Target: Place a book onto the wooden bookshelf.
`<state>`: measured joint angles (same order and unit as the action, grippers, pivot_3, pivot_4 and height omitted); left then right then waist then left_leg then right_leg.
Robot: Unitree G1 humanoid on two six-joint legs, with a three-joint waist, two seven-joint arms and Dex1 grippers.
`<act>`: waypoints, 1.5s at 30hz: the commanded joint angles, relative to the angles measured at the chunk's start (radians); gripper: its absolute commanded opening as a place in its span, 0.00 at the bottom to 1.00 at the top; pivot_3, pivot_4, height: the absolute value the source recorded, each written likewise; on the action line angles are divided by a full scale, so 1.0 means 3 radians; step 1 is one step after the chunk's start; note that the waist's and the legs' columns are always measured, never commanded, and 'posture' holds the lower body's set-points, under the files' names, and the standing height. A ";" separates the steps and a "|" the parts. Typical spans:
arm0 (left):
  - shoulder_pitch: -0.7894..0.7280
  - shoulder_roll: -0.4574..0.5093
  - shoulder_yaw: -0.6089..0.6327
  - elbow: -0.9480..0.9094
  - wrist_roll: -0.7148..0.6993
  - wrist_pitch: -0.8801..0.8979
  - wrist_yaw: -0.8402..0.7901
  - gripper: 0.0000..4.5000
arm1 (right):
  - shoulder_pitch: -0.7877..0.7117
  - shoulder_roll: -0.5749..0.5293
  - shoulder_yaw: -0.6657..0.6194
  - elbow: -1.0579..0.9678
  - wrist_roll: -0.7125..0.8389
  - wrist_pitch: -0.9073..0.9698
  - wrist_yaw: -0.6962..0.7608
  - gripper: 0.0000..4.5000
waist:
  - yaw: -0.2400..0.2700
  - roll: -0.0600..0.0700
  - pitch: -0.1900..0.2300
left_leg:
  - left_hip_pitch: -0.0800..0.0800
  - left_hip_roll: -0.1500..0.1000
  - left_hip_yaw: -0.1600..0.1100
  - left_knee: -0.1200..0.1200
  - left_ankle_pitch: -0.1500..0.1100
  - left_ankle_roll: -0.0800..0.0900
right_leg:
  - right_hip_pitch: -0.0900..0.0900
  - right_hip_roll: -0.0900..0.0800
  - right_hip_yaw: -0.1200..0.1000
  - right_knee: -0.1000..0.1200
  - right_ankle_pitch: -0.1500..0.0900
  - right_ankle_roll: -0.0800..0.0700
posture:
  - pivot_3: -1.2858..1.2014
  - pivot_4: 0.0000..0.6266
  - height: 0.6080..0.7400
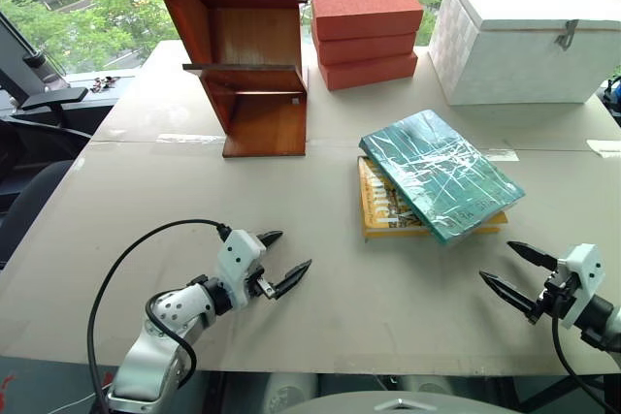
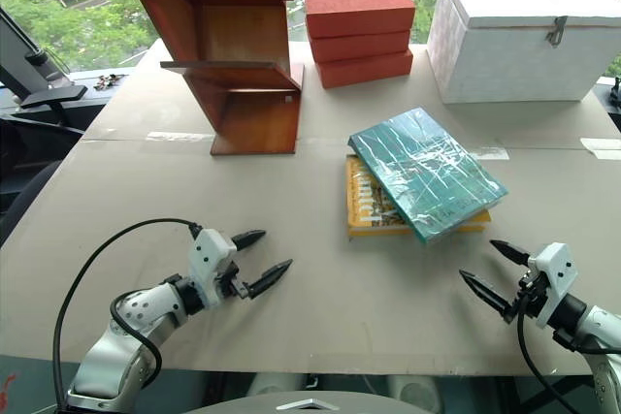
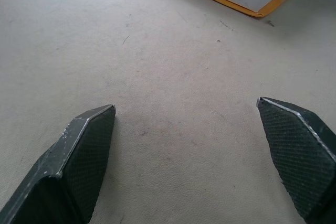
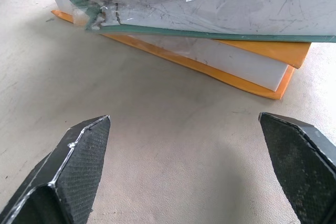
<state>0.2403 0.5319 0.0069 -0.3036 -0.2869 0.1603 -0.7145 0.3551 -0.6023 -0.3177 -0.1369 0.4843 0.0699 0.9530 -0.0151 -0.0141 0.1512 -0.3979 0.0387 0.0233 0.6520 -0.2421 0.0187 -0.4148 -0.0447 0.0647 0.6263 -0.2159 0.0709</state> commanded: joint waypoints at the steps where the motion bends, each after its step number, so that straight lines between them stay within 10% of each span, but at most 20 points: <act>1: 0.0013 0.0022 0.0024 0.0064 0.0018 0.0018 -0.0008 0.99 | 0.0003 -0.0020 -0.0101 -0.0003 0.0021 -0.0062 0.0014 1.00 | 0.0000 0.0000 0.0000 | 0.0000 0.0000 0.0000 0.0000 0.0000 0.0000 | 0.0000 0.0000 0.0000 0.0000 0.0000 0.0000 | 0.52 0.24 1.00; 24: 0.0002 -0.0014 0.0146 -0.0039 -0.0186 -0.0022 -0.0123 0.99 | 0.0031 0.0010 -0.0067 0.0035 -0.0011 -0.0085 -0.0002 1.00 | 0.0005 -0.0006 0.0004 | -0.0004 0.0000 0.0002 0.0000 0.0000 0.0000 | -0.0003 0.0000 0.0000 0.0000 0.0000 0.0000 | 0.52 0.24 1.00; 41: -0.1276 0.0645 0.0404 -0.0304 -0.1330 0.1059 -0.0841 0.99 | -0.1084 0.0260 -0.0706 0.0109 0.0395 0.0834 -0.1573 1.00 | -0.0014 -0.0014 0.0010 | -0.0010 -0.0001 0.0001 -0.0001 0.0001 0.0001 | -0.0003 0.0008 0.0001 0.0000 0.0009 -0.0014 | 0.52 0.24 1.00; 45: -0.1569 0.0815 0.0475 -0.0229 -0.1432 0.1126 -0.1053 1.00 | -0.1484 0.0316 -0.0731 0.0274 0.0464 0.1040 -0.1894 0.70 | -0.0017 -0.0014 0.0014 | -0.0010 0.0002 -0.0001 -0.0001 0.0001 0.0001 | -0.0003 0.0014 0.0003 0.0001 0.0009 -0.0013 | 0.52 0.24 1.00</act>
<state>-0.2150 0.7615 0.1173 -0.3609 -0.6900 0.4963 -1.0052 -0.0686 -0.5044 -0.4932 -0.0528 0.6020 0.3707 0.4204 -0.0200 -0.0182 0.1553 -0.4006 0.0392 0.0229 0.6519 -0.2417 0.0191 -0.4157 -0.0403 0.0656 0.6265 -0.2134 0.0671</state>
